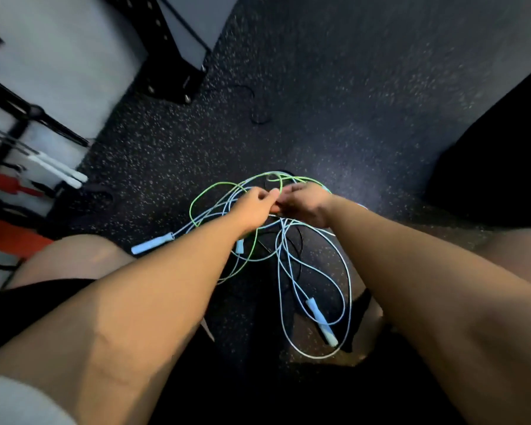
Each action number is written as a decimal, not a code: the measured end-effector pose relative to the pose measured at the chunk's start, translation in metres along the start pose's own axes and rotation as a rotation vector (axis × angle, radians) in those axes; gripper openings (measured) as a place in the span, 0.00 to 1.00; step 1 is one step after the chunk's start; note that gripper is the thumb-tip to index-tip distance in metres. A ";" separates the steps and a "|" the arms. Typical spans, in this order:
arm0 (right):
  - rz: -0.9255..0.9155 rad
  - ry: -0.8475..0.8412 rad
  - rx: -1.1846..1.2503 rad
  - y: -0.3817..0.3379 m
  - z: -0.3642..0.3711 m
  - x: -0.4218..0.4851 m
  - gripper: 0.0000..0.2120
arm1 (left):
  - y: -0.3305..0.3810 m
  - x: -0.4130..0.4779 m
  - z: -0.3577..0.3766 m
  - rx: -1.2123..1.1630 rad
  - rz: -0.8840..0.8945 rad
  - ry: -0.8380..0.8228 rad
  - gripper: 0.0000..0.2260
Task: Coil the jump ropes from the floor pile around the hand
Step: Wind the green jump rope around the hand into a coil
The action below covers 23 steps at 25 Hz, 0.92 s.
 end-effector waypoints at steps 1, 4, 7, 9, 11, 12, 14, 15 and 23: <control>-0.049 0.009 0.012 -0.020 0.002 -0.009 0.09 | 0.012 -0.007 -0.004 -0.052 -0.007 -0.075 0.18; -0.217 0.140 -0.030 -0.083 -0.004 -0.042 0.06 | 0.063 -0.026 -0.033 -0.256 0.008 -0.177 0.20; -0.419 0.237 -0.035 -0.147 -0.011 -0.085 0.07 | 0.121 -0.037 -0.075 -0.279 0.166 -0.211 0.17; -0.498 0.232 -0.010 -0.178 -0.008 -0.110 0.05 | 0.144 -0.050 -0.092 -0.338 0.217 -0.281 0.16; -0.579 0.310 -0.098 -0.198 -0.012 -0.120 0.06 | 0.149 -0.066 -0.105 -0.376 0.278 -0.306 0.14; -0.656 0.367 -0.211 -0.204 -0.016 -0.122 0.06 | 0.147 -0.074 -0.110 -0.385 0.314 -0.307 0.14; -0.787 0.445 -0.464 -0.206 -0.026 -0.122 0.07 | 0.141 -0.089 -0.115 -0.317 0.399 -0.342 0.14; -0.812 0.411 -0.535 -0.200 -0.026 -0.119 0.11 | 0.141 -0.096 -0.116 -0.259 0.439 -0.384 0.14; -0.836 0.002 -0.563 -0.183 0.008 -0.114 0.08 | 0.147 -0.086 -0.135 -0.440 0.348 -0.599 0.15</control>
Point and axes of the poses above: each hand's wrist, its own x-axis towards the middle knuckle, its own z-axis out of the palm, y = z × x, the point moved 10 cm from there along x, towards the middle knuckle, and after that the axes turned 14 degrees about y, right-handed, at the moved point
